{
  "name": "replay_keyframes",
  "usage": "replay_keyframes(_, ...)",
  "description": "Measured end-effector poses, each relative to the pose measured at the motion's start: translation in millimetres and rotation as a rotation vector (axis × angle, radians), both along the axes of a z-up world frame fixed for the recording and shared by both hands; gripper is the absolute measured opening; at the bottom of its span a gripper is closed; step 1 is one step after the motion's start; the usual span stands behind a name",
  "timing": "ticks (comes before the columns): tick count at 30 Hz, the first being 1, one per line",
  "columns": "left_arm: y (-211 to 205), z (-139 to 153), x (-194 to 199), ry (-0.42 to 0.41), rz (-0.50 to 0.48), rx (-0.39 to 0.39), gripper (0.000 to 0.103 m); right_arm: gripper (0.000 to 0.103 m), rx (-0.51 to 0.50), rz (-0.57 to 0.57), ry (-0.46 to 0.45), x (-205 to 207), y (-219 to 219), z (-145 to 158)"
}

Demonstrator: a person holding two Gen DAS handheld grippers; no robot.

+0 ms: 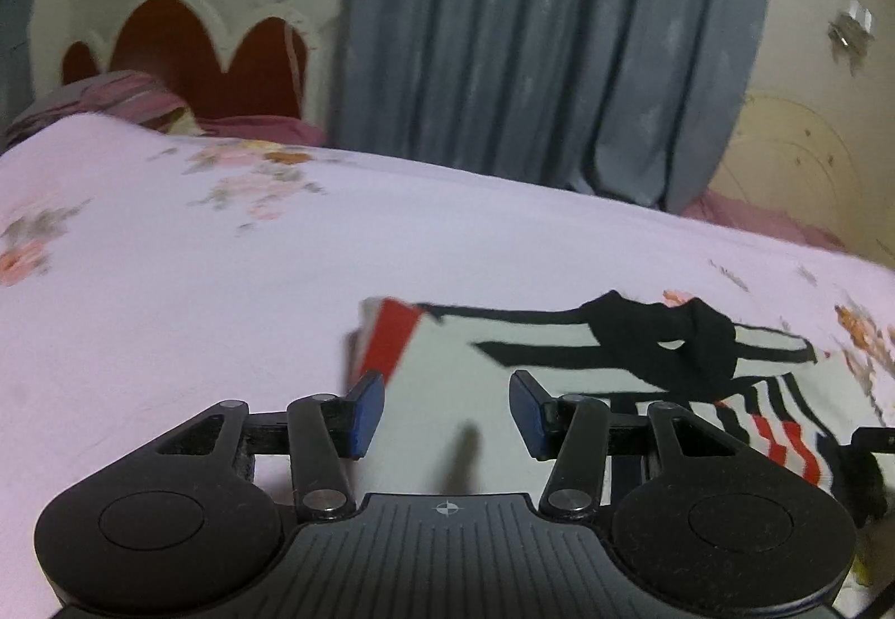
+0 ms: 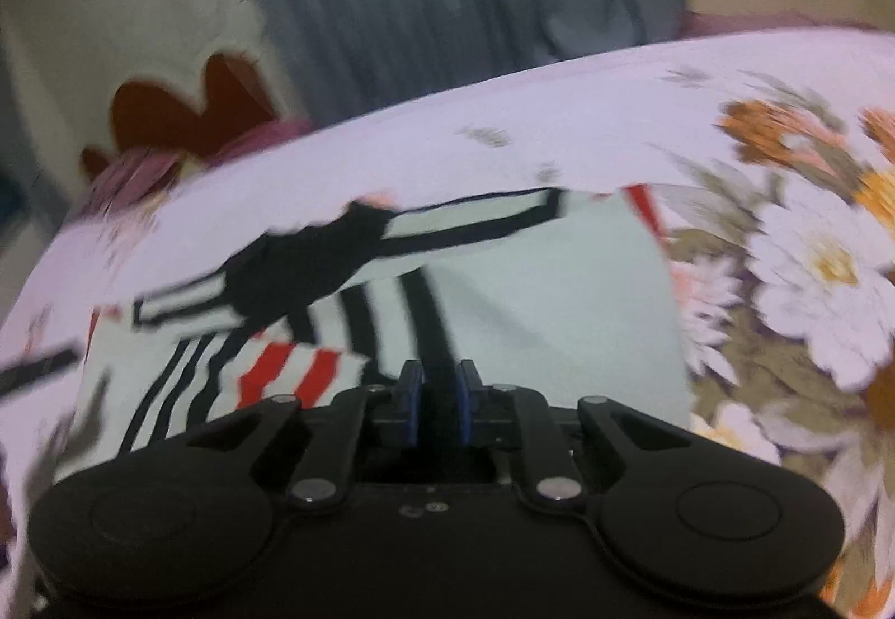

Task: Fold small clothes
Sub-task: 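Move both grippers to the black hem of the folded sweater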

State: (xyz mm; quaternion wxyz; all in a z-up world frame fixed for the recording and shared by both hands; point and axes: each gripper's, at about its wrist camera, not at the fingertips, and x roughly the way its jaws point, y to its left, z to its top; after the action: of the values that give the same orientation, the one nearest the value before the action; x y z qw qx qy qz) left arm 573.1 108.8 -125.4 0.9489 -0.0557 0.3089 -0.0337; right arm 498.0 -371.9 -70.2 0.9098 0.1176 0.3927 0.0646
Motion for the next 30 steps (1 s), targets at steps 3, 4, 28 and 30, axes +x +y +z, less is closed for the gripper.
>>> replay_keyframes(3, -8.3, -20.1, 43.5, 0.132, -0.060, 0.080, 0.050, 0.007, -0.066, -0.012, 0.050, 10.6, 2.6, -9.4)
replay_keyframes(4, -8.0, -28.2, 54.7, 0.167, -0.066, 0.087, 0.050, 0.007, -0.052, -0.026, 0.054, 12.5, 0.0, -11.4)
replay_keyframes(28, 0.2, -10.0, 51.9, 0.066, -0.029, 0.042, 0.050, 0.024, -0.126, 0.020, -0.034, 62.2, 55.2, 1.2)
replay_keyframes(30, -7.1, -22.6, 57.6, 0.129, -0.032, 0.079, 0.050, 0.021, -0.129, 0.076, -0.037, 59.9, 72.2, -3.5)
